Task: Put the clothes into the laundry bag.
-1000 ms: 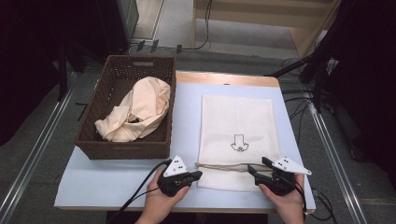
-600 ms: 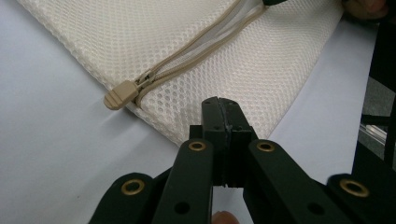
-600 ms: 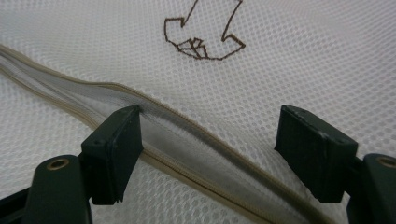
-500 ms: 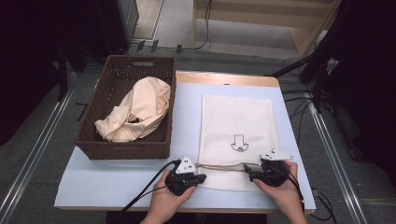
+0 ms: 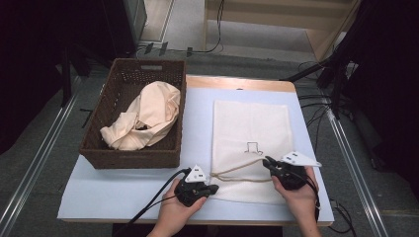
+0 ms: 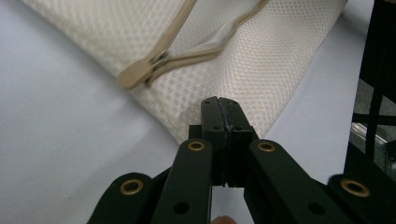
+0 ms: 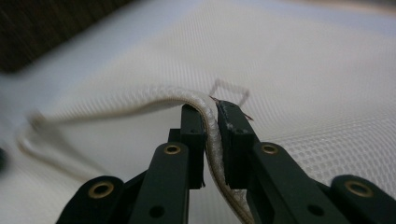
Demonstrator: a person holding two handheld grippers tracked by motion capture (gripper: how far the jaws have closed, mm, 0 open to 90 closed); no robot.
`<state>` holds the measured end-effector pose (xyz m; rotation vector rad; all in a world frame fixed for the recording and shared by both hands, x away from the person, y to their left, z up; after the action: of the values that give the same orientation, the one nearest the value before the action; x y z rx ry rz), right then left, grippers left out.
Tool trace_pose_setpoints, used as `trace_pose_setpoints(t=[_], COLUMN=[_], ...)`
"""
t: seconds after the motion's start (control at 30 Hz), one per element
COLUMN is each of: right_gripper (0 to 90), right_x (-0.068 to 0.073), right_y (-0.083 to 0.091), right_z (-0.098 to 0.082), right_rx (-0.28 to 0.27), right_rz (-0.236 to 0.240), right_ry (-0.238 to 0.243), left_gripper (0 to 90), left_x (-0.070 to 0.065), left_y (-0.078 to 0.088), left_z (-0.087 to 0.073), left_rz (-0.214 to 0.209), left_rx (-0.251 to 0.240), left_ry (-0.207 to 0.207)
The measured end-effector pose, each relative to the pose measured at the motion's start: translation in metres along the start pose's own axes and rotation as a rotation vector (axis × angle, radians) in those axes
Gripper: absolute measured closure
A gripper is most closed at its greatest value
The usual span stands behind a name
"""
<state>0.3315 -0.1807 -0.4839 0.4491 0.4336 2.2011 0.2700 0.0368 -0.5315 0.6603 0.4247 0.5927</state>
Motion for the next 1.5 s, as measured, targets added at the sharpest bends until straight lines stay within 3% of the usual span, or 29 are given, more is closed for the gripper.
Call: trace_pose_setpoints(t=[0.07, 0.17, 0.27, 0.4, 0.53, 0.6, 0.7, 0.77, 0.9, 1.03, 1.1, 1.2, 1.3, 1.37, 1.5], right_gripper=[80.4, 74.9, 63.6, 44.4, 38.4, 42.1, 59.0, 68.6, 77.9, 83.3, 85.7, 87.2, 86.9, 86.6, 86.4], right_x=[0.003, 0.005, -0.002, -0.01, -0.01, -0.01, -0.005, -0.003, 0.0, 0.002, 0.002, 0.0, -0.001, -0.002, -0.005], right_y=[0.005, -0.002, -0.009, -0.014, -0.017, -0.019, -0.021, -0.021, -0.017, -0.014, -0.013, -0.011, -0.012, -0.012, -0.01], right_z=[0.008, 0.003, -0.009, -0.022, -0.031, -0.036, -0.037, -0.035, -0.026, -0.024, -0.023, -0.021, -0.022, -0.023, -0.024], right_rx=[-0.043, 0.011, 0.064, 0.151, 0.225, 0.255, 0.261, 0.244, 0.177, 0.147, 0.132, 0.113, 0.112, 0.107, 0.084], right_rz=[0.0, -0.06, -0.09, -0.106, -0.115, -0.131, -0.137, -0.131, -0.09, -0.092, -0.085, -0.074, -0.053, -0.042, -0.016], right_ry=[0.007, 0.054, 0.028, 0.017, 0.044, 0.062, 0.087, 0.095, 0.06, 0.062, 0.049, 0.046, 0.035, 0.032, -0.026], left_gripper=[90.0, 90.0, 90.0, 89.6, 88.9, 88.3, 86.7, 86.0, 83.0, 58.8, 42.3, 28.2, 15.4, 13.3, 11.1], left_x=[0.0, 0.0, 0.0, 0.0, 0.0, 0.0, -0.001, -0.001, -0.001, 0.001, 0.007, 0.01, 0.01, 0.009, 0.014], left_y=[0.0, 0.0, 0.0, 0.0, 0.0, 0.0, 0.0, 0.0, 0.002, 0.016, 0.025, 0.039, 0.052, 0.062, 0.086], left_z=[0.0, 0.0, 0.0, 0.0, 0.0, 0.0, 0.0, 0.0, 0.001, 0.011, 0.017, 0.026, 0.034, 0.04, 0.055], left_rz=[0.001, 0.001, 0.003, 0.0, -0.001, -0.002, -0.002, 0.002, 0.006, 0.035, 0.062, 0.076, 0.084, 0.097, 0.142], left_rx=[-0.001, 0.0, -0.002, 0.0, -0.001, -0.001, -0.008, -0.01, -0.023, -0.157, -0.203, -0.246, -0.259, -0.269, -0.318], left_ry=[-0.002, -0.002, -0.003, -0.003, -0.002, -0.003, -0.005, -0.008, -0.003, 0.0, 0.04, 0.051, 0.046, 0.028, 0.016])
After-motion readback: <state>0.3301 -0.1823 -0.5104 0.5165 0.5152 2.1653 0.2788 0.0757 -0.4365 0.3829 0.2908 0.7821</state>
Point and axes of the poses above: each handheld gripper's, and its own axes: y roughly backward along the jaws, z roughly out of its top, x roughly to its left, the point moved 8 cm from there along -y, roughly forward along the jaws, and after that the axes turned 6 degrees about z, right-handed, at the moved point
